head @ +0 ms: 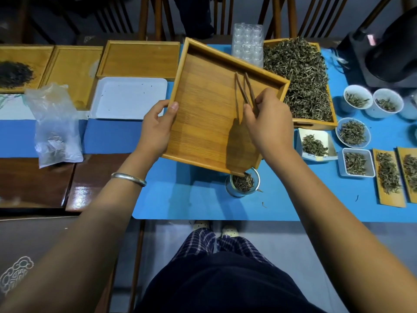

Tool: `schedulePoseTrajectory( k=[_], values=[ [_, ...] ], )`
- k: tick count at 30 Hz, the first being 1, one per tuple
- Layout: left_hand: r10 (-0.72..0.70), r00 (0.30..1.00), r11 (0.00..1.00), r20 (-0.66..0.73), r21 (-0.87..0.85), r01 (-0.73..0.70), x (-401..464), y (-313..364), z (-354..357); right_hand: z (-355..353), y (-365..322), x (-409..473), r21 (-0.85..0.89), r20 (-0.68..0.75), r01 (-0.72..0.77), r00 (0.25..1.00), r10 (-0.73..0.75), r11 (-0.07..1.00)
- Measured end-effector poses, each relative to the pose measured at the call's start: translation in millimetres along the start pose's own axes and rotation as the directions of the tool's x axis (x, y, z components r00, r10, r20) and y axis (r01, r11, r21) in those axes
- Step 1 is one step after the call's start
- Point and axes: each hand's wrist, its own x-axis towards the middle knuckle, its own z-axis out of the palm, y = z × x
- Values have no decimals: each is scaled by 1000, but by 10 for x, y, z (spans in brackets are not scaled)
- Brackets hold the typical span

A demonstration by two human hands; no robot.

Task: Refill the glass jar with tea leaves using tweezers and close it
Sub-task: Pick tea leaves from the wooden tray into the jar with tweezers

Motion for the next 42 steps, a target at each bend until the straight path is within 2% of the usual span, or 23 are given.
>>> schedulePoseTrajectory(
  k=[5, 11, 16, 22, 27, 31, 33, 39, 42],
  values=[
    [-16, 1000, 1000, -6, -24, 16, 1, -24, 16, 44, 88, -124, -40, 30, 47, 999, -45, 998],
    [-34, 999, 999, -15, -35, 33, 6, -36, 3, 36, 369, -699, -20, 163, 86, 983, -82, 996],
    [-24, 1000, 1000, -5, -7, 24, 16, -6, 11, -37, 631, -1273, -62, 310, 48, 950, -27, 997],
    [-35, 999, 999, 10, 23, 35, 24, 5, 41, -123, 834, -1522, -82, 345, -40, 936, 66, 996],
    [-84, 996, 996, -13, 8, 84, 27, -44, 23, -210, 885, -1417, 51, 264, -125, 958, 108, 991],
    [-146, 989, 989, -18, 11, 147, -33, -95, -30, -183, 895, -1154, 254, 177, -249, 962, 208, 935],
    [-161, 987, 987, -27, -2, 161, -73, -118, -61, -111, 890, -966, 305, 179, -284, 954, 238, 909],
    [-284, 959, 958, -23, -56, 283, -189, -177, -151, 161, 746, -562, 373, 186, -265, 960, 208, 889],
    [-301, 953, 950, -33, -96, 297, -263, -222, -168, 281, 717, -517, 455, 238, -324, 942, 237, 830]
  ],
)
